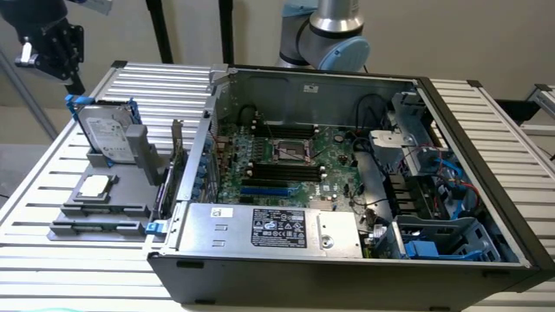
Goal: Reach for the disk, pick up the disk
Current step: 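Pick up the disk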
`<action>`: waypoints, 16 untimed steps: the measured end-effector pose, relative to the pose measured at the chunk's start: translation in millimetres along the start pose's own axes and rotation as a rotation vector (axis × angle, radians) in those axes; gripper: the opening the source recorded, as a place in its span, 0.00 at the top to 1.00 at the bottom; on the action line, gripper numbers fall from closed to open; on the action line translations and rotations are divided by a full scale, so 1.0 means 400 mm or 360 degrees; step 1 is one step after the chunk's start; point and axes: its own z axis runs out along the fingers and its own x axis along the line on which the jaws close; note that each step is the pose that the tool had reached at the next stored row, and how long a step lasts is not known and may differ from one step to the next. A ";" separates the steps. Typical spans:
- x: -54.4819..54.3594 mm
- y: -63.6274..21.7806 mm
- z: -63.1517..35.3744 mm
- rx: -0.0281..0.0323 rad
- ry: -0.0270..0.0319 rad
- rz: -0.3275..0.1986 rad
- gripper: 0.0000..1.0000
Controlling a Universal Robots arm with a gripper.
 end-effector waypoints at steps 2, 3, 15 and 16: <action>-0.003 0.000 0.000 0.00007 0.00001 -0.0015 0.89; -0.004 0.000 0.000 0.00014 0.00003 -0.0024 0.89; -0.006 0.000 0.002 0.00021 0.00002 -0.0052 0.58; -0.006 0.000 0.004 0.00021 0.00002 -0.0052 0.53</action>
